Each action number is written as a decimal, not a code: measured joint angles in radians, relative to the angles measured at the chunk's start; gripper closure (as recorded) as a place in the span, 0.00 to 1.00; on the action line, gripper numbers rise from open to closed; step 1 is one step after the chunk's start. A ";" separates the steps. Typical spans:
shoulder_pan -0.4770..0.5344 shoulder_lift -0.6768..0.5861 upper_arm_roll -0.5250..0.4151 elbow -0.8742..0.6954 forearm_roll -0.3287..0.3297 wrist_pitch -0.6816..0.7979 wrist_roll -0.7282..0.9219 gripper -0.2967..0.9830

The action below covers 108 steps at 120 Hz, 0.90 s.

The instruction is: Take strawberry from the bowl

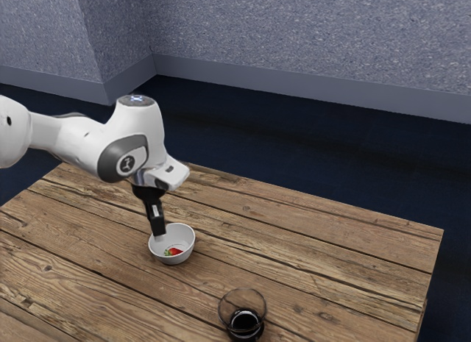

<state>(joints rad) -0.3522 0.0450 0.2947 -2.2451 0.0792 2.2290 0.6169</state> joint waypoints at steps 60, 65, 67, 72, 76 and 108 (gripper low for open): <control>0.032 0.100 0.001 0.029 -0.048 0.090 0.100 0.44; 0.025 0.104 0.001 0.032 -0.052 0.093 0.105 0.44; 0.023 0.107 0.001 0.034 -0.053 0.094 0.107 0.44; 0.018 0.115 0.001 0.038 -0.056 0.096 0.111 0.44; 0.015 0.121 0.000 0.041 -0.057 0.097 0.114 0.44; 0.008 0.150 0.000 0.049 -0.073 0.104 0.135 0.44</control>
<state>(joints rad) -0.3439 0.1948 0.2951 -2.1956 0.0060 2.3333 0.7522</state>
